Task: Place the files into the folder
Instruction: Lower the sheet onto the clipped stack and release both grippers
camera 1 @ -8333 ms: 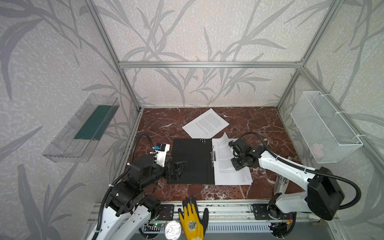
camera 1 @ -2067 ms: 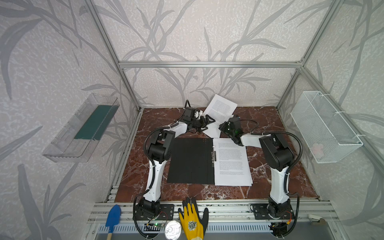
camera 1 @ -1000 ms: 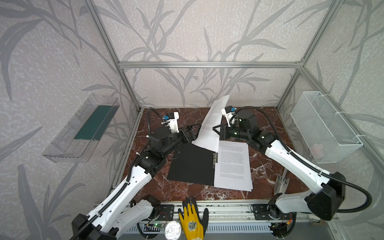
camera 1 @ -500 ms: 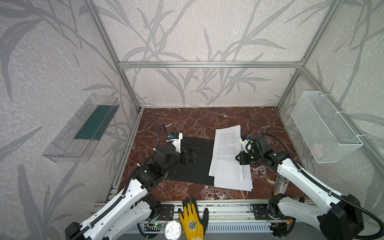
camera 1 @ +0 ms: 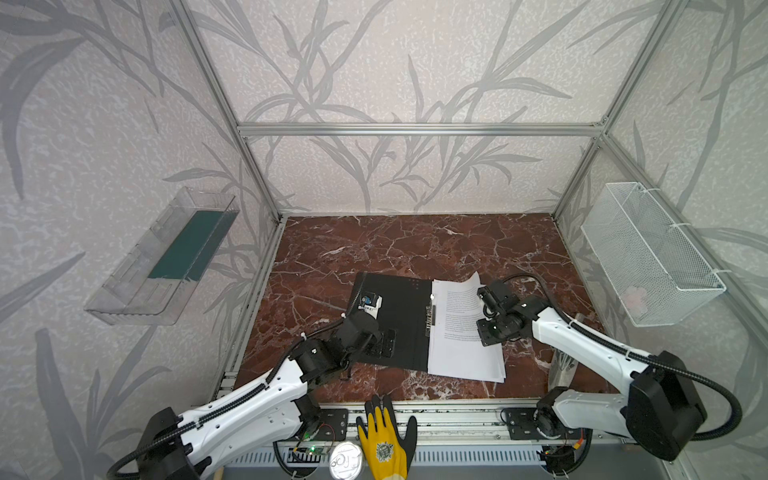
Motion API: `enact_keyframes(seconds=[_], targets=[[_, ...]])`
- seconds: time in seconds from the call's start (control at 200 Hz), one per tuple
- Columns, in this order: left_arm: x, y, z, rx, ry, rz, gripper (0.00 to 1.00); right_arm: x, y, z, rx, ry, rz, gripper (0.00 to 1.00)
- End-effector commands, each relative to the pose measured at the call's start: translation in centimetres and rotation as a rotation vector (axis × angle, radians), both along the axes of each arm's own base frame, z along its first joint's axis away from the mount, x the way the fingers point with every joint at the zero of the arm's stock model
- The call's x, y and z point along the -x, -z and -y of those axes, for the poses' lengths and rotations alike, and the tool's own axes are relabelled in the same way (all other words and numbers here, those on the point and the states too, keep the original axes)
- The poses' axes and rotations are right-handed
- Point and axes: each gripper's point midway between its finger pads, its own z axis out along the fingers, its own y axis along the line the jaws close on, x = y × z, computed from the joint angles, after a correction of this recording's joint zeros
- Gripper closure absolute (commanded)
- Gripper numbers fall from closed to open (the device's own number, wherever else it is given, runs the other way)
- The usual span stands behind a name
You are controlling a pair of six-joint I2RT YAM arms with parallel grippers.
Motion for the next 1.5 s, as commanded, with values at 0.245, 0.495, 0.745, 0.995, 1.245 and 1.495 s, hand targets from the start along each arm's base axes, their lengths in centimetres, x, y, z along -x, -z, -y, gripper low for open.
enact_keyframes(seconds=[0.245, 0.495, 0.745, 0.995, 1.245, 1.495], targets=[[-0.5, -1.4, -0.3, -0.004, -0.017, 0.051, 0.01, -0.2, -1.2, -0.4, -0.014, 0.001, 0.042, 1.0], [-0.5, -1.1, 0.1, -0.012, -0.006, 0.037, 0.01, -0.5, -1.0, -1.6, -0.068, -0.004, 0.034, 1.0], [-0.5, -0.9, 0.1, -0.021, -0.006, 0.033, 0.01, -0.3, -1.0, -2.0, -0.094, -0.004, 0.025, 1.0], [-0.6, -0.7, 0.2, -0.023, -0.003, 0.029, 0.01, 0.3, -0.9, -2.1, -0.116, 0.002, 0.013, 1.0], [-0.6, -0.6, 0.3, -0.025, -0.001, 0.026, 0.01, 0.5, -0.5, -2.0, -0.118, 0.006, 0.006, 1.0], [-0.6, -0.5, 0.3, -0.026, 0.001, 0.024, 0.01, 0.4, -0.1, -1.8, -0.101, 0.013, 0.002, 0.95]])
